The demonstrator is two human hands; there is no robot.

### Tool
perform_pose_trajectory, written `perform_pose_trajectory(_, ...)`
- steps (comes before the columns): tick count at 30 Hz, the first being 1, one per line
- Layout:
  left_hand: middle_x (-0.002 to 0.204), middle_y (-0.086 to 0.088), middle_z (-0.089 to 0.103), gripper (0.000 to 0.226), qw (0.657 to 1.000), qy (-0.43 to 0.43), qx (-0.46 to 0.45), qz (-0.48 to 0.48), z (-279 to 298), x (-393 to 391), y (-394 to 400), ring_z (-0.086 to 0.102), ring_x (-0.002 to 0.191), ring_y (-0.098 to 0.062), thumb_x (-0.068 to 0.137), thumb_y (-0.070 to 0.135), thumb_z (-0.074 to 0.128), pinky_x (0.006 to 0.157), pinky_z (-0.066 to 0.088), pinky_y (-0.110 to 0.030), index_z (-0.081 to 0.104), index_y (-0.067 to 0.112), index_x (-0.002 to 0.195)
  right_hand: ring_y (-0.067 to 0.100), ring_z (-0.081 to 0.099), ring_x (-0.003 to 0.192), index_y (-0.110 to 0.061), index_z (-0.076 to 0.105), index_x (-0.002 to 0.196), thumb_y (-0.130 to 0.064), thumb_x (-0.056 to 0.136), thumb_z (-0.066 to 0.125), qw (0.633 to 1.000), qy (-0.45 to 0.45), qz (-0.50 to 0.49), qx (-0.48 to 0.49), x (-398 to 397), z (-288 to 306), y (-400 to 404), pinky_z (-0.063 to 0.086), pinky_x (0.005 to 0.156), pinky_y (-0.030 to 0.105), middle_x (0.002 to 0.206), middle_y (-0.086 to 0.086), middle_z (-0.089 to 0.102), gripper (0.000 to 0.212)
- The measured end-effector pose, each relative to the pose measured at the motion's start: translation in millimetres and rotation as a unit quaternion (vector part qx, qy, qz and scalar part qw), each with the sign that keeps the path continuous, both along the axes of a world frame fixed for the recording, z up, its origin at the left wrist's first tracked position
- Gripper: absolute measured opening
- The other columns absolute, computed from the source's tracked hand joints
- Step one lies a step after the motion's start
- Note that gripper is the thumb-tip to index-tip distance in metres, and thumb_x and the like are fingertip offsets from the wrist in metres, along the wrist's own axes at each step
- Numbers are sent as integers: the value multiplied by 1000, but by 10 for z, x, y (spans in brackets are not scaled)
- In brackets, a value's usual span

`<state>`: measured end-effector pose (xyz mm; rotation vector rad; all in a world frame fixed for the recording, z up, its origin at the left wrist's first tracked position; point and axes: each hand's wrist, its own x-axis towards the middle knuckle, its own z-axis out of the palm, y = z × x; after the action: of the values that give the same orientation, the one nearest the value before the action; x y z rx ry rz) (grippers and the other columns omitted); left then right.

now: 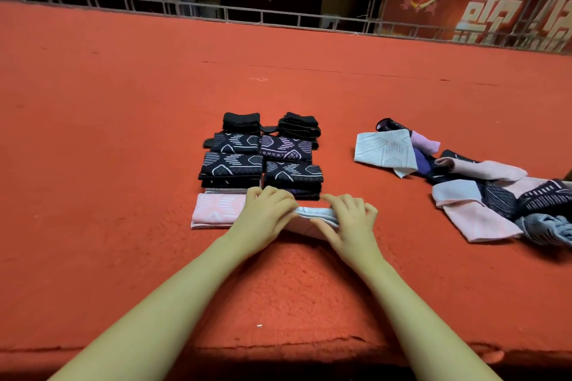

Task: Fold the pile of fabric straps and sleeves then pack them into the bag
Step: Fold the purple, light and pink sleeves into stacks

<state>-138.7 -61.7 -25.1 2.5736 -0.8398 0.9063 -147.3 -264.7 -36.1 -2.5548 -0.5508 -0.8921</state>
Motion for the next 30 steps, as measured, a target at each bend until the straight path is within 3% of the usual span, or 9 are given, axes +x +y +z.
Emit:
perform_pose_trajectory(6,104,7,58,25,998,-52,-45,-14,-48,-79,64,48,92,-13,88,31,49,76,23,-30,69,18,87,3,48,99,-29,69,92,-46,86,50,994,6,35,100,-75,-76,166,15,83,25,102,-14,63,26)
perform_pose_trajectory(12,102,-2,68,20,984,-153,-75,46,155,-84,305,50,94,-18,87,27,57,75,26,-32,73,16,87,0,47,103,-33,73,95,-48,86,51,986,-28,68,152,60,219,508,16,80,30,103,-27,61,28)
perform_pose_trajectory(18,108,0,65,9,969,-215,-27,122,138,-128,843,51,96,-22,87,25,60,75,29,-35,66,20,89,10,46,101,-30,75,97,-43,86,54,986,-92,113,84,260,278,1015,15,79,29,106,-16,69,27)
perform_pose_trajectory(23,104,-1,69,17,959,-215,7,183,43,-147,1194,49,98,-22,86,23,58,75,27,-36,73,16,81,13,47,102,-29,75,97,-42,85,53,986,-97,137,26,403,187,1357,20,82,33,109,-11,70,28)
perform_pose_trajectory(27,104,-2,70,19,967,-184,31,174,-222,-176,1289,51,99,-21,86,23,55,78,29,-37,71,15,79,12,49,99,-31,74,97,-42,84,49,985,-56,153,-54,424,-16,1404,20,79,32,110,-12,69,30)
perform_pose_trajectory(30,106,-8,69,19,985,-112,45,122,-362,-208,1290,61,96,-24,86,21,54,78,36,-35,67,10,77,11,55,101,-33,72,101,-45,85,49,984,-7,160,-75,376,-182,1337,20,80,31,113,-13,68,31)
